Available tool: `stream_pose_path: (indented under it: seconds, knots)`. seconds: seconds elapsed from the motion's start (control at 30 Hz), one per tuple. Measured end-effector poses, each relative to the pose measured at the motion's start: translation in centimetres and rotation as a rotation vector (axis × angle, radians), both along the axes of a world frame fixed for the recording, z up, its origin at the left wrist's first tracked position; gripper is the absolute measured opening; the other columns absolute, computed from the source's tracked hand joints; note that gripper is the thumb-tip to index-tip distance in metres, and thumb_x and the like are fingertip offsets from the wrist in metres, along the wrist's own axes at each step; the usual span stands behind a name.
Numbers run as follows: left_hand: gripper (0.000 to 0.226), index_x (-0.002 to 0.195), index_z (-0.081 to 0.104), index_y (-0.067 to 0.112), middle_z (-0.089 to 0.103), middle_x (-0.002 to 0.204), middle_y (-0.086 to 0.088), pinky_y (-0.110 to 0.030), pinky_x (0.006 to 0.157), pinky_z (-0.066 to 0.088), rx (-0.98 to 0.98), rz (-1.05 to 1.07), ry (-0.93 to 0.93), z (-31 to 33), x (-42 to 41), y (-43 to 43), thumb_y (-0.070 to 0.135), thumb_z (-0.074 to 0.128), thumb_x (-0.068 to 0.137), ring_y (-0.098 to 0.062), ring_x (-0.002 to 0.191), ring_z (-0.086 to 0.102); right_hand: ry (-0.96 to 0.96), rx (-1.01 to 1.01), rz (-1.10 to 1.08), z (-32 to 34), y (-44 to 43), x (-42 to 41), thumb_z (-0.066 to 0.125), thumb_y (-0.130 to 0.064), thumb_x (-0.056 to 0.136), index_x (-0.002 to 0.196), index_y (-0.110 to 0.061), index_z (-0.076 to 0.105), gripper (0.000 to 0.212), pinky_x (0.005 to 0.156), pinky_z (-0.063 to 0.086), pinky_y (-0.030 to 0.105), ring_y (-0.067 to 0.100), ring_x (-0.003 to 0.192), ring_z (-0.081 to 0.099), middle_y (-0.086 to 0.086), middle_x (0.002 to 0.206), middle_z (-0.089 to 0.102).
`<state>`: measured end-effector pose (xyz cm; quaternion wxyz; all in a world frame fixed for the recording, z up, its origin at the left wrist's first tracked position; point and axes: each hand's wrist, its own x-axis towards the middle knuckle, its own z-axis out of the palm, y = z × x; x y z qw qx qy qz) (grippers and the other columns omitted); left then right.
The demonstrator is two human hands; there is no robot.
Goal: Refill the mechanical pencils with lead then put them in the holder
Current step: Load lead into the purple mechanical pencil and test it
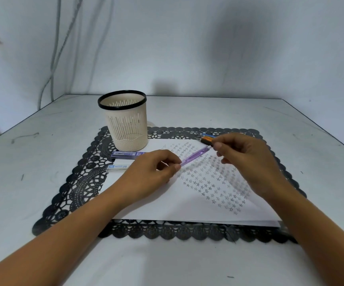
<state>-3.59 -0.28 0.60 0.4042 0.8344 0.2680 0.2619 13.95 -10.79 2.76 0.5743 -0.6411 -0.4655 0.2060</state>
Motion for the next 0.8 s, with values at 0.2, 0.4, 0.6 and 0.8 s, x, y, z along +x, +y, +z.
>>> stream_pose_path:
  seconds: [0.2,0.4,0.6,0.8]
  knots:
    - [0.016,0.081,0.060,0.036,0.060,0.067,0.018,-0.017,0.068,0.047,0.027,-0.013,0.016,-0.06,-0.01,0.04,0.021,0.060,0.086,0.004,0.061,0.057,-0.002,-0.013,0.012,-0.07,-0.05,-0.24,0.065,-0.008,0.083,0.083,-0.024,0.069,0.017,0.066,0.054,0.016,0.001,0.067,0.061,-0.007,0.073,0.067]
    - [0.019,0.081,0.059,0.037,0.060,0.067,0.017,-0.014,0.067,0.046,0.040,-0.015,0.016,-0.10,-0.03,0.02,0.019,0.061,0.086,0.002,0.061,0.058,0.016,-0.036,0.012,0.00,-0.11,-0.15,0.064,-0.006,0.083,0.081,-0.022,0.069,0.016,0.065,0.054,0.016,0.002,0.064,0.061,-0.006,0.072,0.068]
    - [0.018,0.082,0.060,0.037,0.063,0.065,0.019,-0.020,0.071,0.047,0.031,-0.025,0.015,-0.25,-0.07,0.01,0.020,0.060,0.086,-0.005,0.063,0.062,0.153,-0.053,0.022,0.03,0.03,-0.02,0.064,-0.002,0.081,0.080,-0.017,0.069,0.015,0.063,0.054,0.017,0.004,0.063,0.063,-0.004,0.068,0.068]
    - [0.017,0.083,0.060,0.037,0.062,0.068,0.014,-0.020,0.072,0.046,0.045,-0.021,0.019,-0.19,-0.09,-0.08,0.021,0.060,0.086,-0.003,0.065,0.061,0.324,-0.069,0.057,0.08,0.16,-0.01,0.062,0.003,0.080,0.081,-0.008,0.068,0.012,0.061,0.053,0.017,0.008,0.063,0.061,0.001,0.070,0.066]
